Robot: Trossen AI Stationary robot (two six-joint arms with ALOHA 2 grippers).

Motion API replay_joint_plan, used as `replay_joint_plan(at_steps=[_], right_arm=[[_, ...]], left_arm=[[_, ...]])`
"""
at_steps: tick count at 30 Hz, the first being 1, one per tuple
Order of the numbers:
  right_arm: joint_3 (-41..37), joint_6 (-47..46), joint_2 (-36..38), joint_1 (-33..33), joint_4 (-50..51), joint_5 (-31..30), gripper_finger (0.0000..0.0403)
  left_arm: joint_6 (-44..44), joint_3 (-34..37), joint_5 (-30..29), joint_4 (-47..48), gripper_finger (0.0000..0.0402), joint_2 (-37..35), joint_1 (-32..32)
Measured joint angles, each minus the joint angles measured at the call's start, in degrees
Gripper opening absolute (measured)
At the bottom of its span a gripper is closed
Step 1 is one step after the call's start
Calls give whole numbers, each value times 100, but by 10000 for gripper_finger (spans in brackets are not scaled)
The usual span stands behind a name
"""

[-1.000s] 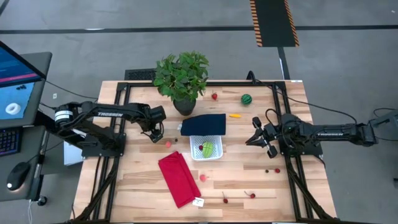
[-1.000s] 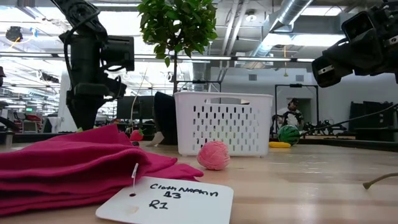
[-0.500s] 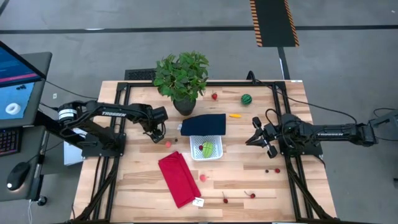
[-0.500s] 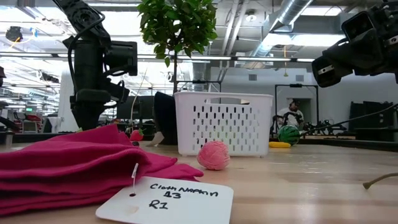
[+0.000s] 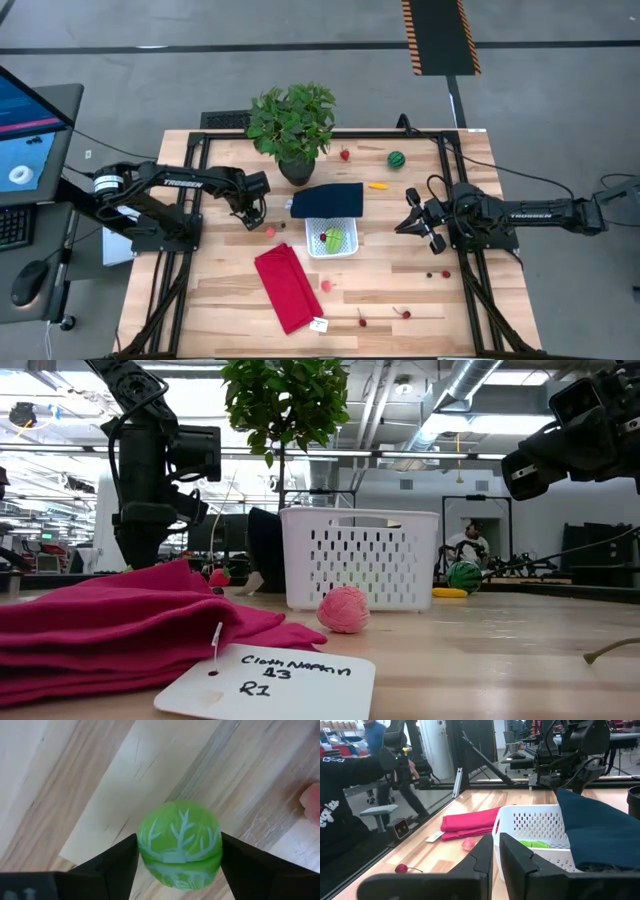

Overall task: Pick and placing Produce into tupperware
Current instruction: Put the cabbage into the bin

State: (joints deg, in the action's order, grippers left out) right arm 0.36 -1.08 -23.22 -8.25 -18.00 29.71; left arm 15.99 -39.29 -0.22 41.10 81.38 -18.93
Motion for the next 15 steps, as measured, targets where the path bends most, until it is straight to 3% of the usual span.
replay_joint_plan(at_steps=[4, 8, 15], right_arm=[[0, 0, 0, 0, 0, 0, 56], [0, 0, 0, -2, 0, 0, 56], [0, 0, 0, 0, 0, 0, 56]], left_arm=[[-37, -109, 43, -4, 213, -2, 81], [-42, -247, 45, 26, 210, -4, 177], [21, -649, 47, 389, 248, -6, 530]])
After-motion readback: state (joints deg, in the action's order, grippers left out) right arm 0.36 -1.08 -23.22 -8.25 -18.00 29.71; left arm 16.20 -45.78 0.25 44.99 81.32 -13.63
